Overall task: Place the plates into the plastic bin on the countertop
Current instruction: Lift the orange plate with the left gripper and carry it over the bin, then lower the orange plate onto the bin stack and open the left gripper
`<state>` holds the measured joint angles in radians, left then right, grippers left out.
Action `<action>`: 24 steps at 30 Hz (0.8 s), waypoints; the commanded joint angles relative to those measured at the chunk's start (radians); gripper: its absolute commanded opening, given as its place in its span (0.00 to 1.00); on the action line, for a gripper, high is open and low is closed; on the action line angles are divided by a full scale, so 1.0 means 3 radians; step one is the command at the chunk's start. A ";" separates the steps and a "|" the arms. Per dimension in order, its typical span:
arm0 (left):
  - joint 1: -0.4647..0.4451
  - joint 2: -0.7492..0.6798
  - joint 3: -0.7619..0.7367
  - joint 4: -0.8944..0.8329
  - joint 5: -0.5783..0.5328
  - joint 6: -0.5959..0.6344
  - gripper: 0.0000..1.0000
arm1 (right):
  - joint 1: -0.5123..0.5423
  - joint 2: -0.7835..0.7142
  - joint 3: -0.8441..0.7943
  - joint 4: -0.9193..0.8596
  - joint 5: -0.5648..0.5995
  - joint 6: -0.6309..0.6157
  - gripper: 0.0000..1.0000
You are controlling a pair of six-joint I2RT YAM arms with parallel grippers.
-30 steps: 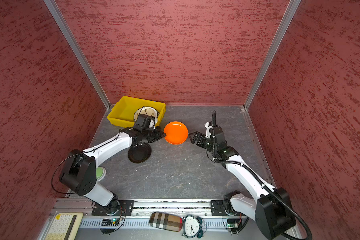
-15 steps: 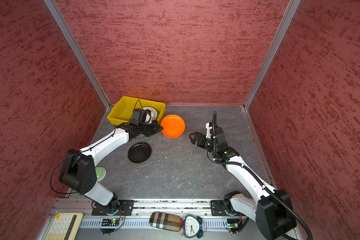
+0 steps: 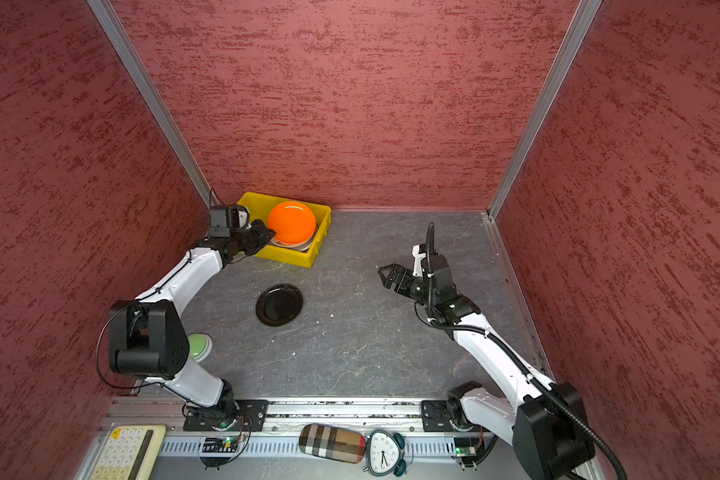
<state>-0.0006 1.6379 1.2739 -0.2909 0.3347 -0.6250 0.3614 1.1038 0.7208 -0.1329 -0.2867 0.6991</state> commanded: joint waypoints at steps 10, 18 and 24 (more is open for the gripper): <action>0.0336 0.0734 0.0520 -0.0064 0.0067 0.0215 0.00 | -0.0058 0.0171 0.0122 -0.0040 0.0020 -0.0031 0.99; 0.0371 0.1160 0.0902 -0.0240 0.0040 0.0306 0.00 | -0.0064 0.0135 0.0072 -0.0013 0.0056 0.0013 0.99; 0.0366 0.1435 0.1190 -0.0398 0.0035 0.0347 0.00 | -0.0070 0.0127 0.0049 -0.0012 0.0068 0.0023 0.99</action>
<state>0.1093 2.0449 1.5978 -0.3878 0.3386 -0.5449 0.3496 1.1545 0.7242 -0.1471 -0.2848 0.7002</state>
